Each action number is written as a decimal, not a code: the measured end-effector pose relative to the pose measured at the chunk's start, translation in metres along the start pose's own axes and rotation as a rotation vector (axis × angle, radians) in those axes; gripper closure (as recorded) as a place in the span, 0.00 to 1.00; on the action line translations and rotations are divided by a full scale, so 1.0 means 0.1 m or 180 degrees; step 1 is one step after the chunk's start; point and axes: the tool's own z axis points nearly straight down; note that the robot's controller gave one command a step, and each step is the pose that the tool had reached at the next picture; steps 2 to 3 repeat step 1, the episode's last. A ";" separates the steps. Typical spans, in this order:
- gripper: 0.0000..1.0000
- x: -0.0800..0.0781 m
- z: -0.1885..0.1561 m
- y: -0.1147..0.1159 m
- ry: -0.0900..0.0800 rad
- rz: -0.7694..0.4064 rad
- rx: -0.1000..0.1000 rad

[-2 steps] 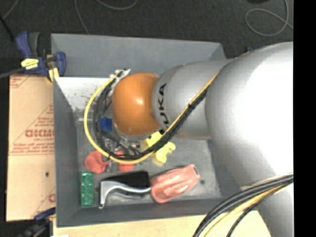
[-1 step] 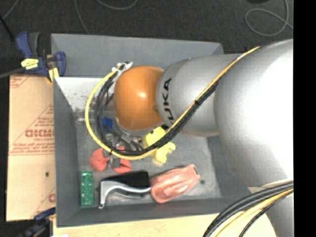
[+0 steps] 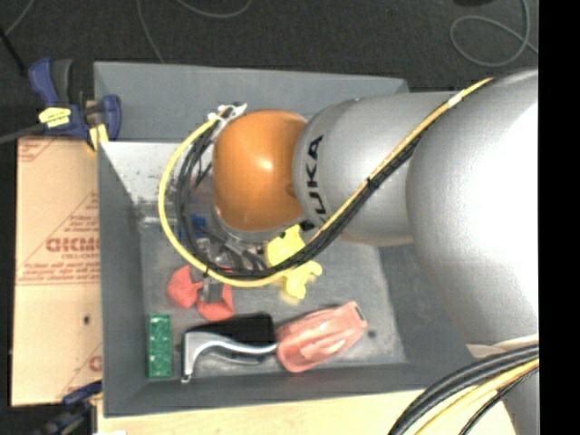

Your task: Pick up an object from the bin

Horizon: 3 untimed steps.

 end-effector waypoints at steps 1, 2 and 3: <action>1.00 -0.01 -0.11 0.00 -0.0011 0.0005 -0.0001; 1.00 -0.01 -0.11 0.00 -0.0011 0.0005 -0.0001; 1.00 -0.01 -0.11 0.00 -0.0011 0.0005 -0.0001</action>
Offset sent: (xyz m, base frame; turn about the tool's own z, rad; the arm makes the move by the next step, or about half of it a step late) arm -0.0001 -0.0001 0.0216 0.0000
